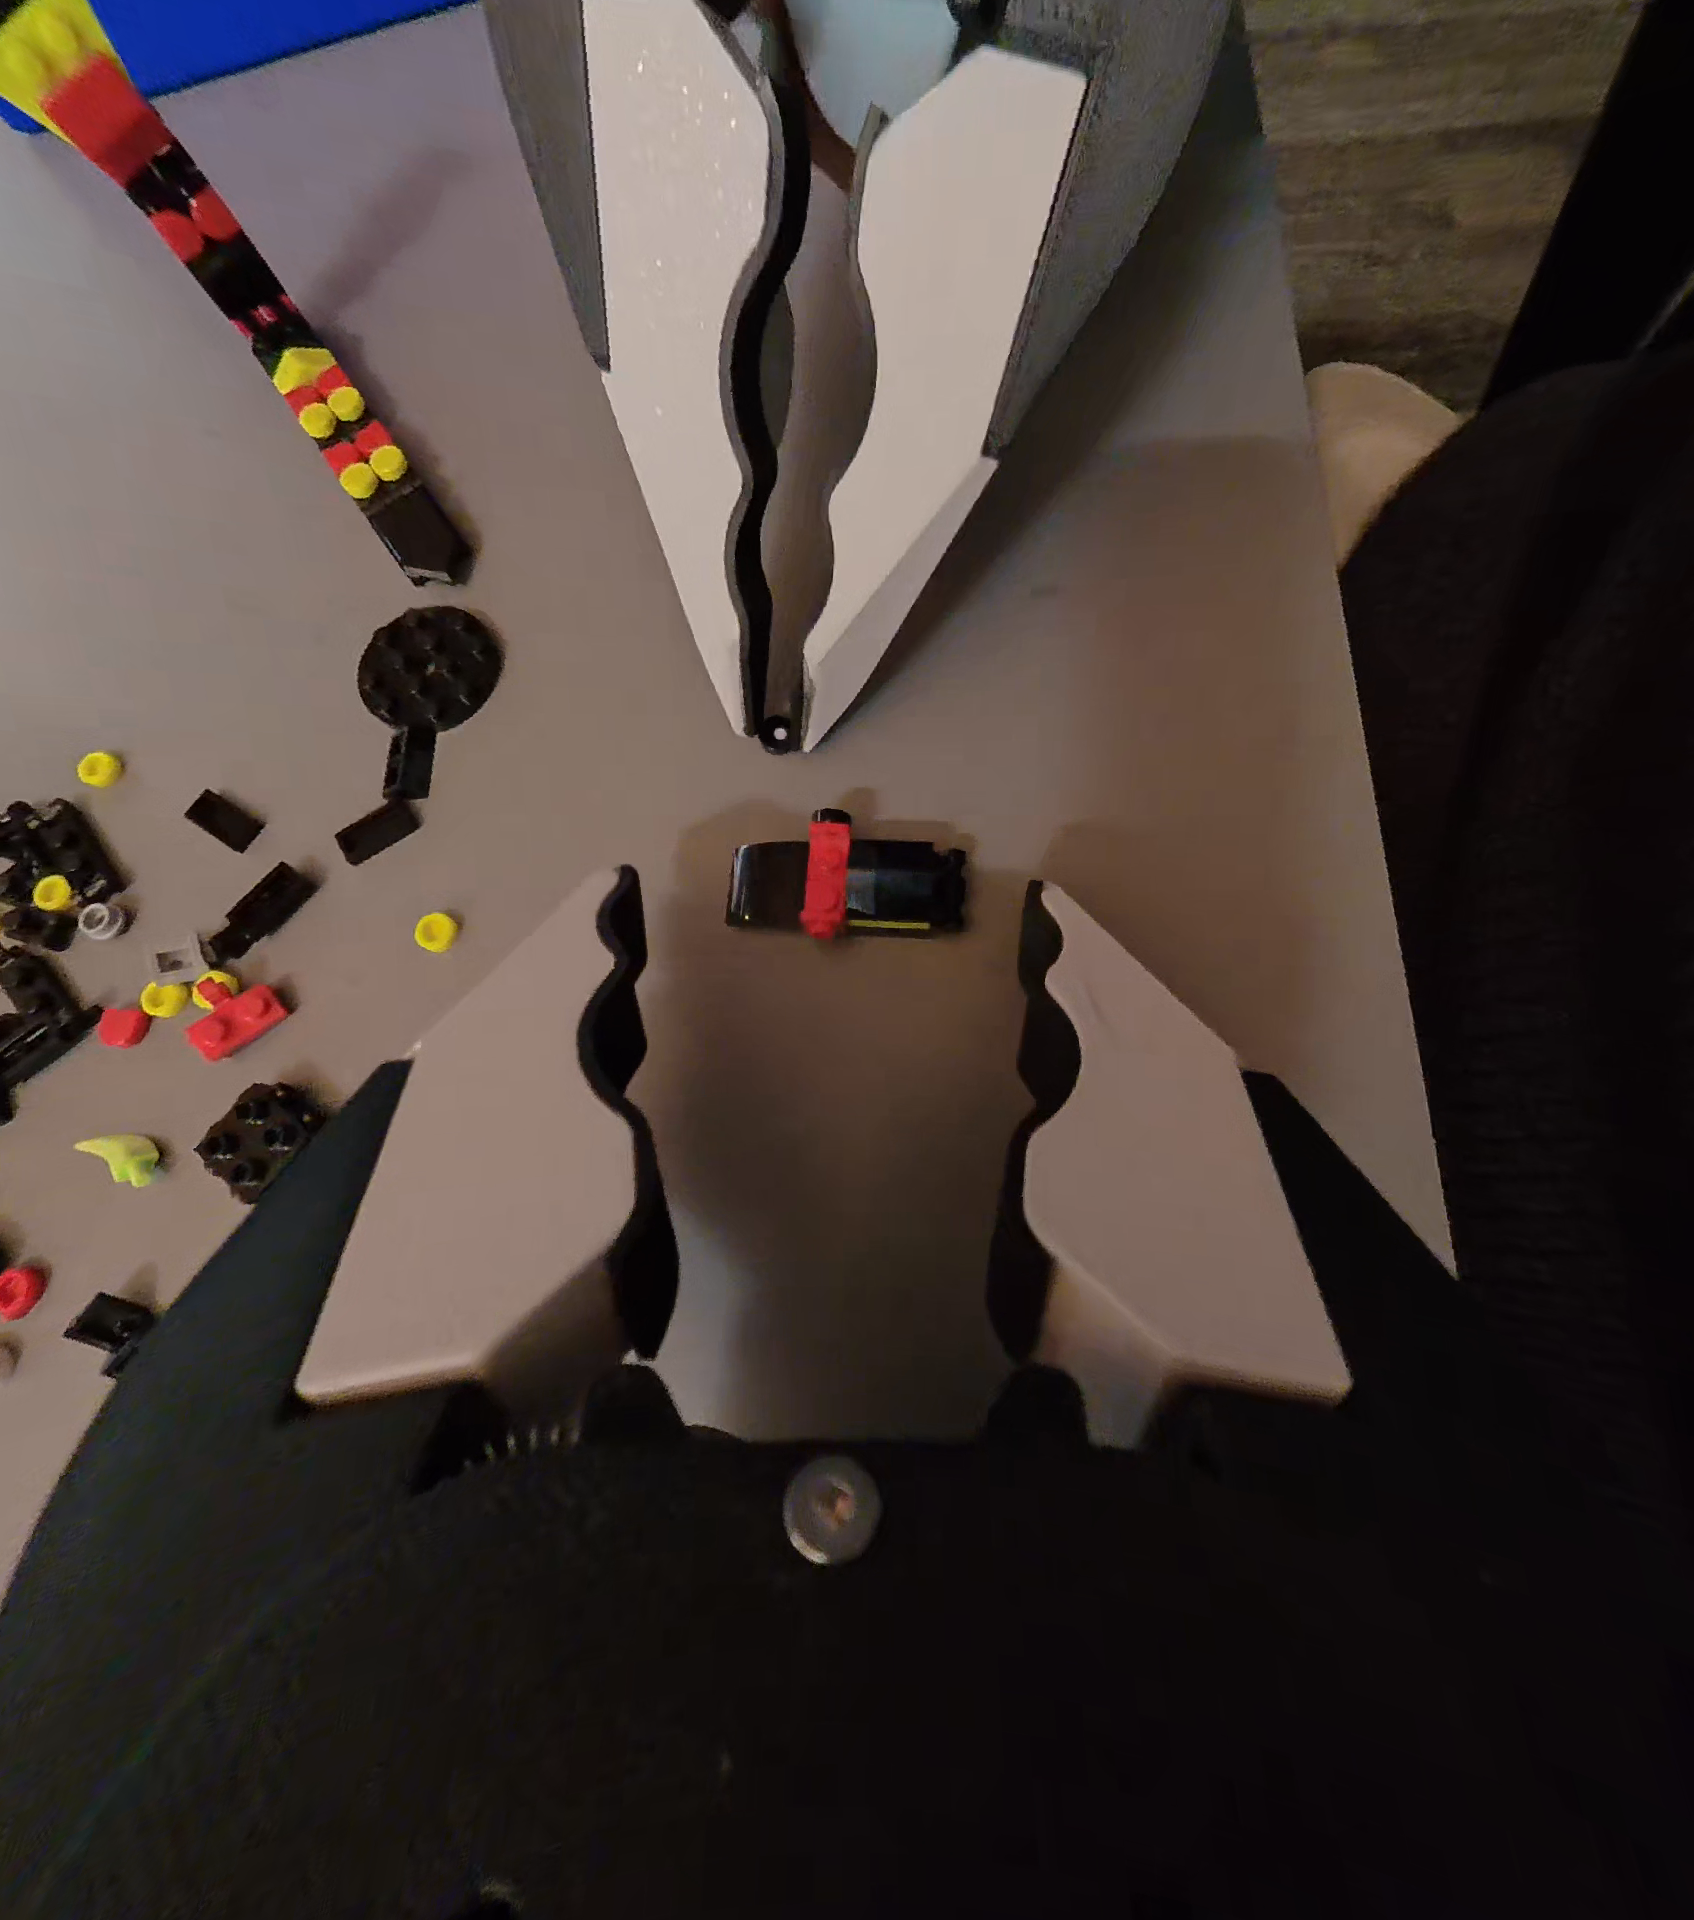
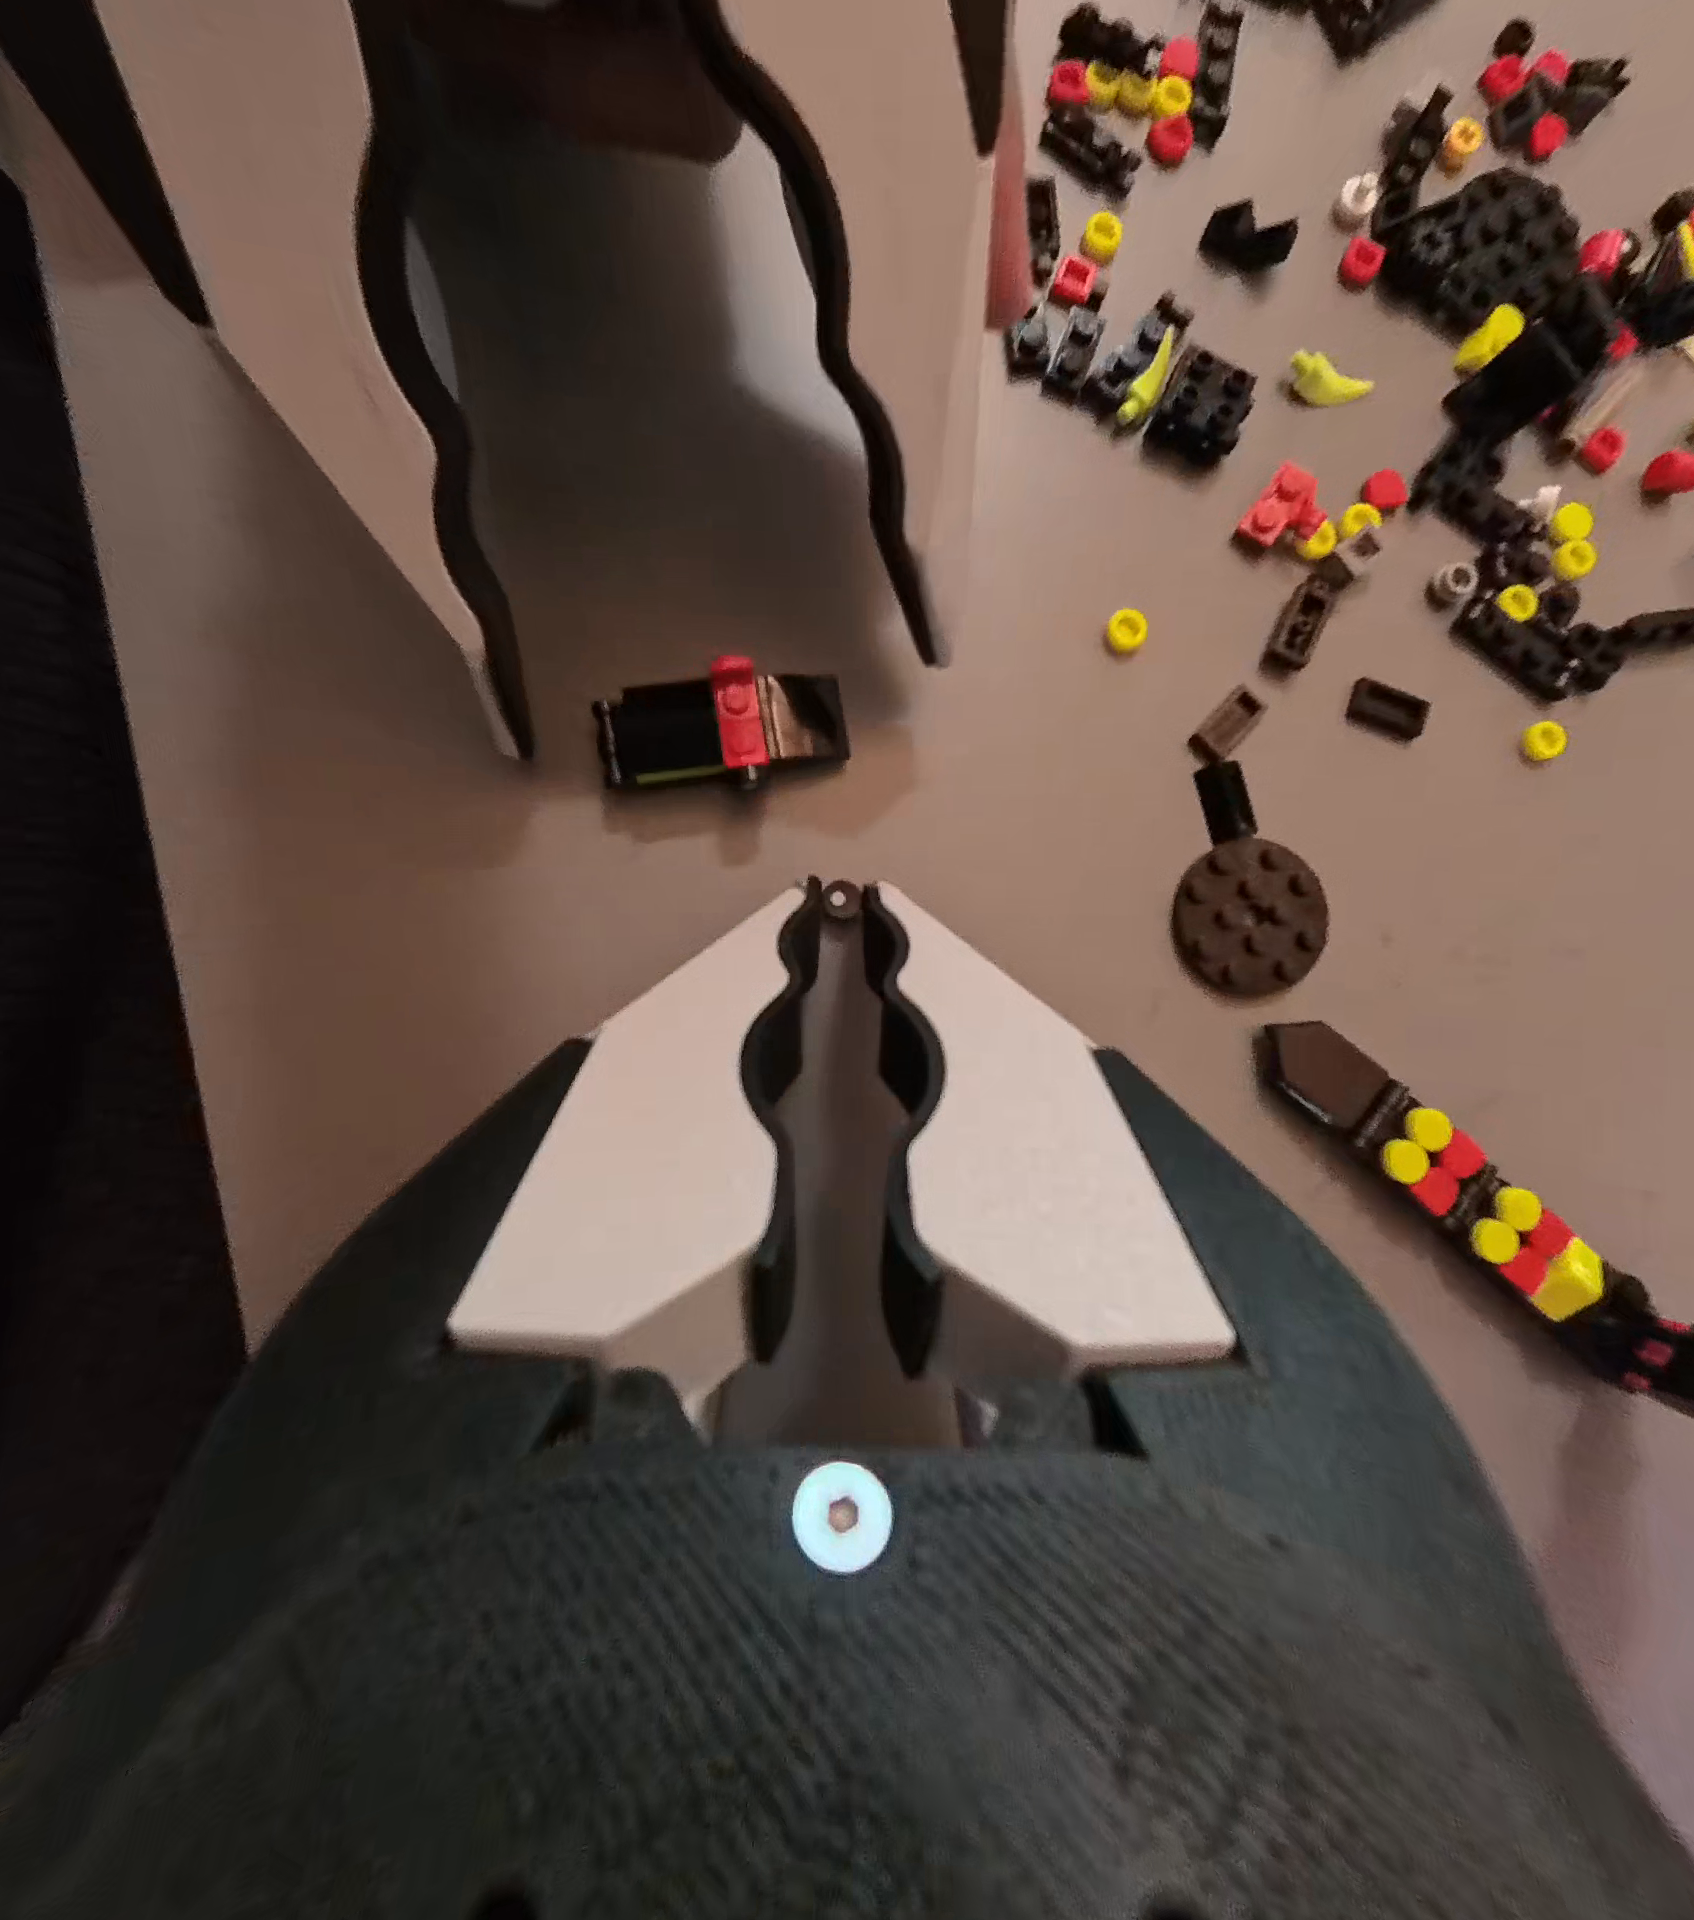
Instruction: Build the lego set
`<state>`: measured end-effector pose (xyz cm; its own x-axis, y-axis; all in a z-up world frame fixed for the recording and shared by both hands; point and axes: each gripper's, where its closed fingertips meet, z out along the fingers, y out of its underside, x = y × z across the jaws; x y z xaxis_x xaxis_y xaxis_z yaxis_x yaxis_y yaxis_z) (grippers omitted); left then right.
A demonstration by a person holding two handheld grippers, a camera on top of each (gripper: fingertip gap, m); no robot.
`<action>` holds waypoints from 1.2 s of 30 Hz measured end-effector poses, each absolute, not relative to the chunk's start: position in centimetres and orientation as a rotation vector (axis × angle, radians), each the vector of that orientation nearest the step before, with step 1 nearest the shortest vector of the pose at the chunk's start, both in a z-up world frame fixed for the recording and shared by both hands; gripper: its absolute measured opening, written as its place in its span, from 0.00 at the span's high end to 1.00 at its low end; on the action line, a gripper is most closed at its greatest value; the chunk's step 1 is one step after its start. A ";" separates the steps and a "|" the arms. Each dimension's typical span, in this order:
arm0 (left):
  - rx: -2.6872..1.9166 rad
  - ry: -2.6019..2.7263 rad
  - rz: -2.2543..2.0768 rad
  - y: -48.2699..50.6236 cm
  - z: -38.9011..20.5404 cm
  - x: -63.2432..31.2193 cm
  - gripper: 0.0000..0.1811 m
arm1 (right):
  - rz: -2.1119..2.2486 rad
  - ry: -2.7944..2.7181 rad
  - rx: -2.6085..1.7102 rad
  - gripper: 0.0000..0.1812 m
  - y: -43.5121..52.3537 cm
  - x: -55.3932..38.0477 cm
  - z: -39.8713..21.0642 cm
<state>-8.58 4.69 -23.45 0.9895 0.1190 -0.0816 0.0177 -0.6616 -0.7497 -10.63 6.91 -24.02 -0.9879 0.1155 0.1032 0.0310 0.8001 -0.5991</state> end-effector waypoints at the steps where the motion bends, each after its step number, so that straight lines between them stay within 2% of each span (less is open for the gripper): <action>1: -2.299 -0.090 0.160 4.7 -23.6 -8.5 0.61 | 0.952 -2.857 -0.119 0.97 6.9 -10.6 -24.0; 5: -2.314 -0.073 0.196 4.7 -23.8 -8.5 0.62 | 0.966 -2.860 -0.138 0.89 6.9 -10.6 -23.9; 11: -2.301 -0.096 0.173 4.2 -23.6 -8.5 0.63 | 1.011 -2.793 -0.162 0.84 6.2 -9.9 -22.4; 16: -2.265 -0.143 0.137 4.1 -23.1 -8.8 0.64 | 0.956 -2.806 -0.248 0.89 5.8 -8.2 -22.9; 18: -2.260 -0.169 0.087 4.1 -23.0 -8.5 0.63 | 0.970 -2.866 -0.243 0.94 5.5 -6.9 -23.4; 22: -2.276 -0.177 0.074 3.6 -22.9 -8.5 0.62 | 1.059 -2.947 -0.196 0.97 4.0 -4.8 -23.3; 27: -2.255 -0.219 0.085 2.8 -22.6 -9.4 0.63 | 1.083 -2.973 -0.182 0.94 3.2 -4.3 -23.6; 36: -2.229 -0.246 0.080 2.8 -22.0 -9.8 0.63 | 1.017 -2.795 -0.385 0.86 4.7 -8.8 -23.4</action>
